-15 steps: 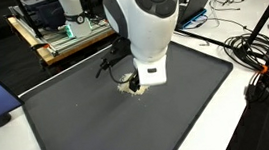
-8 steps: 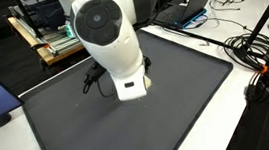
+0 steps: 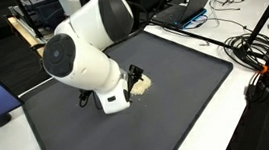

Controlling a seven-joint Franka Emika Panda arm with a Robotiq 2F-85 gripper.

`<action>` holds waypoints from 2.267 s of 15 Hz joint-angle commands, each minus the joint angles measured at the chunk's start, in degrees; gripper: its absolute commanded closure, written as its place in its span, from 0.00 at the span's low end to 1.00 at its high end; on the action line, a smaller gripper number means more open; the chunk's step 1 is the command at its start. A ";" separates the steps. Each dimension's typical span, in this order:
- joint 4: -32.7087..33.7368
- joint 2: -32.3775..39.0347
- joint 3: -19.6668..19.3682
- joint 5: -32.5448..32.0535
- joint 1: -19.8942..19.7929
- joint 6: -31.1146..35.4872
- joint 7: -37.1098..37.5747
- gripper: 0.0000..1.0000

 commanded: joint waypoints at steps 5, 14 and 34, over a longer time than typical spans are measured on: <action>-21.57 -8.53 3.09 11.21 -6.04 15.63 -14.59 0.00; -44.50 -23.77 -0.11 32.05 -6.76 21.56 -34.12 0.00; -67.76 -41.53 -10.89 49.22 13.61 46.40 -36.88 0.00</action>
